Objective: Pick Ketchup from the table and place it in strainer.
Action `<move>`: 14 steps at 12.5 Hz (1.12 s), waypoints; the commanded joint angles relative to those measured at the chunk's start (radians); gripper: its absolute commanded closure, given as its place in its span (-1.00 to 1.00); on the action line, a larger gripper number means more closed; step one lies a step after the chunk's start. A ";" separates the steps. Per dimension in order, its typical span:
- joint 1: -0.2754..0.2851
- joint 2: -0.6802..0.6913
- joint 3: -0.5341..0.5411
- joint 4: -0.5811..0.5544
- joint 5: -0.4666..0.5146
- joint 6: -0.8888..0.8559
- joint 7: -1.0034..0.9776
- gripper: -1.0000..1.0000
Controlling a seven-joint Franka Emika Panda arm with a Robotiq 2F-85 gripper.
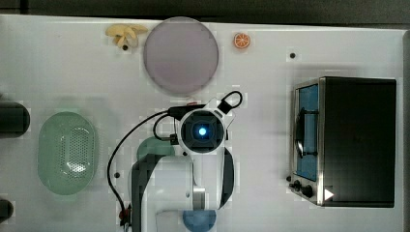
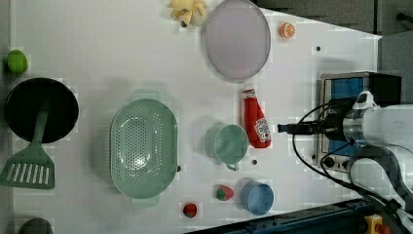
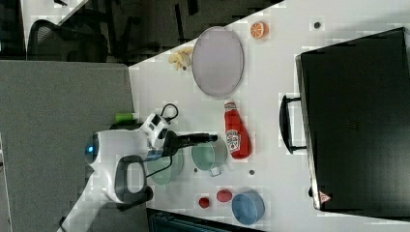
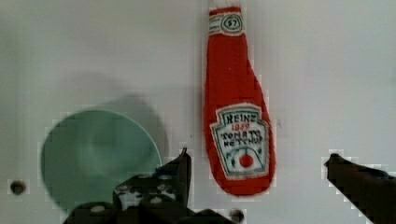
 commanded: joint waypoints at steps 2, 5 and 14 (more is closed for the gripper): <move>-0.004 0.152 0.002 -0.025 0.007 0.147 -0.070 -1.00; -0.004 0.250 0.002 -0.025 -0.028 0.262 -0.071 -1.00; -0.004 0.345 -0.004 -0.040 -0.028 0.366 -0.070 -0.29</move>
